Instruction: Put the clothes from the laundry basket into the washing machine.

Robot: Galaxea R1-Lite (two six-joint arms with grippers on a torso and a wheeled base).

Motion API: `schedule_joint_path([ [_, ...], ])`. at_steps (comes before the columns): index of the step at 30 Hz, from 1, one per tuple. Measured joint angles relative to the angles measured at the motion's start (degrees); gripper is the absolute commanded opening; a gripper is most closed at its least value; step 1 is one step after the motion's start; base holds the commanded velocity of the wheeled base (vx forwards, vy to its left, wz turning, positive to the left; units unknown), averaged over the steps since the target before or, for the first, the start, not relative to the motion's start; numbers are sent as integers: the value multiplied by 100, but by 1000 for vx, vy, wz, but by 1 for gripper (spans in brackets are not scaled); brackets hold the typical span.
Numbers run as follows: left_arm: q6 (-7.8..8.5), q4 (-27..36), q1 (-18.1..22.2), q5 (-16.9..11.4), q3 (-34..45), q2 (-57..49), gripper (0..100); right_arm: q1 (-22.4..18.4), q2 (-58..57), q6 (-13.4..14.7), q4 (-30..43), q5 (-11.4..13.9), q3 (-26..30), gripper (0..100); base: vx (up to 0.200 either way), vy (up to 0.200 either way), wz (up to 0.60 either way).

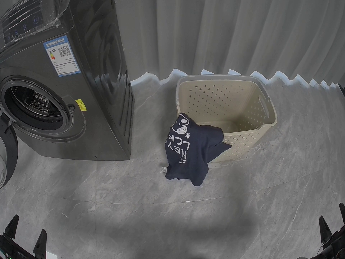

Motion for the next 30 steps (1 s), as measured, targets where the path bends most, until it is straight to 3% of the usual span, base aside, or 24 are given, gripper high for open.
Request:
schedule_joint_path([
  [8, -22, -6, 0, 7, 0, 0, 100, -2, 0, -2, 0, 5, 0, 100, 200, 0, 0],
  [14, -20, -6, 0, 10, 0, 0, 100, -2, 0, -13, -2, 11, 0, 100, 0, 0, 0],
  [20, -20, -9, 0, 10, 0, 0, 100, -2, 0, -22, 2, 27, 0, 100, 0, -200, 0],
  [30, -20, 0, -4, 2, 0, 0, 100, 0, 0, 48, -172, 50, -77, 100, 0, 0, 0],
])
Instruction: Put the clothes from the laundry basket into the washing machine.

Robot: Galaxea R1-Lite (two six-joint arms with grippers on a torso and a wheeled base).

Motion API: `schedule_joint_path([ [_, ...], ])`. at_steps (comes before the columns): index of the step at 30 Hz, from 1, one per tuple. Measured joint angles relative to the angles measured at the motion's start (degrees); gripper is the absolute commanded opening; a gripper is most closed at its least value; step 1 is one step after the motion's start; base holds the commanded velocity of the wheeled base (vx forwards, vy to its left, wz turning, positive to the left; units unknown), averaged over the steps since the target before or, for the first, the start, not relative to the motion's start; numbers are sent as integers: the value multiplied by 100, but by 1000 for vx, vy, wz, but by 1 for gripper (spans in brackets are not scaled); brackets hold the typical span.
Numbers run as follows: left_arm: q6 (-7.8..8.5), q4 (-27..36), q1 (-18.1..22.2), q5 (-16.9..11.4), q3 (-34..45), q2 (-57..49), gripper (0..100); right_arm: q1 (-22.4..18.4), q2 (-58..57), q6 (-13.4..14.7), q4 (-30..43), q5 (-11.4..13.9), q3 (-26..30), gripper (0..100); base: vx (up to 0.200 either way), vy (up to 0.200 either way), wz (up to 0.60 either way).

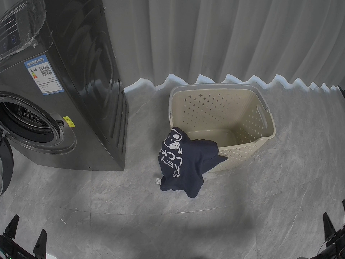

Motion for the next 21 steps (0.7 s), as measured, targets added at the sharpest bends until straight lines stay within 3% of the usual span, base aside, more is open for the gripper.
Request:
schedule_joint_path([
  [10, 0, 2, -5, -2, 0, 0, 100, 211, 918, 138, -54, 344, -911, 100, 0, 0, 0],
  [21, -5, 2, -2, -2, 0, 0, 100, 811, 3700, 571, -2225, 444, -955, 100, 0, 0, 0],
])
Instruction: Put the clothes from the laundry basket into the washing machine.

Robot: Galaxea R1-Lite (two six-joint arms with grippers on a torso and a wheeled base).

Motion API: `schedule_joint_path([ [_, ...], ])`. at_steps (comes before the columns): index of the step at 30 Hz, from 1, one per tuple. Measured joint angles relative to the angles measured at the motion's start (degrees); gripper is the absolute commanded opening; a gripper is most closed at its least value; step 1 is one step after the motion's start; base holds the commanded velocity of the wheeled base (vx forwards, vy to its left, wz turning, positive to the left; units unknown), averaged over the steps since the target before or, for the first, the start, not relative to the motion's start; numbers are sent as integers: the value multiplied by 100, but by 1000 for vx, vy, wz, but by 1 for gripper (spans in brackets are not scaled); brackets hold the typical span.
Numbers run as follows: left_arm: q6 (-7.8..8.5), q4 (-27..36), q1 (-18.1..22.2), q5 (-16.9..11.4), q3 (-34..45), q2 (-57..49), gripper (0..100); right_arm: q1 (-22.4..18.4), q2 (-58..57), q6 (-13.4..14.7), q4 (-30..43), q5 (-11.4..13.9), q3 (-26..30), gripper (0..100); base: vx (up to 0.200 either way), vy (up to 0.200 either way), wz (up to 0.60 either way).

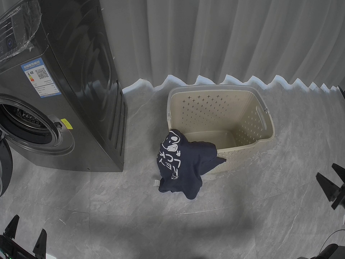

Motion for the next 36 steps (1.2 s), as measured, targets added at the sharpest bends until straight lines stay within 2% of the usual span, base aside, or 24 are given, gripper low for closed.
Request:
schedule_joint_path([
  [4, -5, 0, 0, 0, 0, 0, 100, 424, 1083, 210, -734, -166, 4, 100, 0, 0, 0],
  [9, -2, 0, -2, 2, 0, 0, 100, 1084, 2348, 673, -1543, -485, -22, 100, 0, 0, 0],
  [13, -2, 0, 0, 0, 0, 0, 100, 1370, 3200, 1001, -2384, -623, -30, 100, 0, 0, 0],
  [15, -2, 0, 0, 0, 0, 0, 100, 1448, 3567, 1080, -2739, -683, -27, 100, 0, 0, 0],
  [19, -2, -2, -2, 0, 0, 0, 100, 1582, 4192, 1172, -3227, -894, -30, 100, 0, 0, 0],
  [26, -2, 0, 0, 0, 0, 0, 100, 2010, 4898, 1225, -3449, -1219, -157, 100, 0, 0, 0],
  [29, -2, 0, 0, 0, 0, 0, 100, 2238, 5169, 1225, -3752, -1370, -232, 100, 0, 0, 0],
  [36, -2, 0, -2, 0, 0, 0, 100, 2522, 5810, 1225, -4079, -1487, -560, 100, 0, 0, 0],
])
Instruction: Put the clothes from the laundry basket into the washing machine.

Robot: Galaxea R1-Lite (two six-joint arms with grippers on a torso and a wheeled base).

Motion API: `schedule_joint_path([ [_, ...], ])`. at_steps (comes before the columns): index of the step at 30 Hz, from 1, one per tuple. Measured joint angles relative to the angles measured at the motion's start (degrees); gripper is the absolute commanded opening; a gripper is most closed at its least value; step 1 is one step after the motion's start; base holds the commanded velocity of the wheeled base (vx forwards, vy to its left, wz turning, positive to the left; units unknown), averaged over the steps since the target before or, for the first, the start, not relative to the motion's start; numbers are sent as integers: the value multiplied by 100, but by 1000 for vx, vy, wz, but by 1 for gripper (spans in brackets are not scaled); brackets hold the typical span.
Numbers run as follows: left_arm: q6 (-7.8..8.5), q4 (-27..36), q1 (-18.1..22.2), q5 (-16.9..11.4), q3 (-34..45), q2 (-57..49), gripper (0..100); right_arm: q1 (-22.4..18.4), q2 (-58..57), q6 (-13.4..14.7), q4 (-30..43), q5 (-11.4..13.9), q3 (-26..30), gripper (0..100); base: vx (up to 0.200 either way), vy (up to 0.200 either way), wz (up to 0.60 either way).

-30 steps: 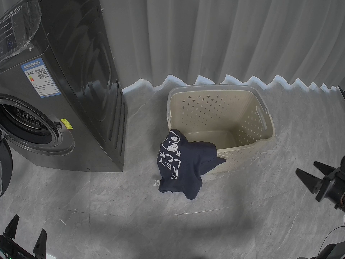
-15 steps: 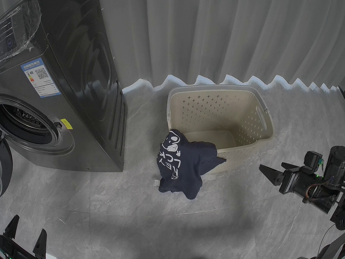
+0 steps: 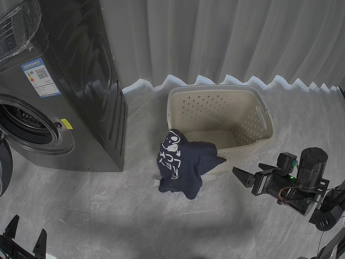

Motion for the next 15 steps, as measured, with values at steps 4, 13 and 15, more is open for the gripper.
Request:
schedule_joint_path([
  [4, 0, 0, 2, 0, 0, 0, 100, 118, 329, 83, -13, -11, -221, 100, 0, 0, 0],
  [13, -6, 9, 0, 2, 0, 0, 100, 321, 944, 156, -18, -20, -673, 100, 0, 0, 0],
  [15, -6, 9, 0, 2, 0, 0, 100, 354, 1081, 160, -29, -22, -783, 100, 0, 0, 0],
])
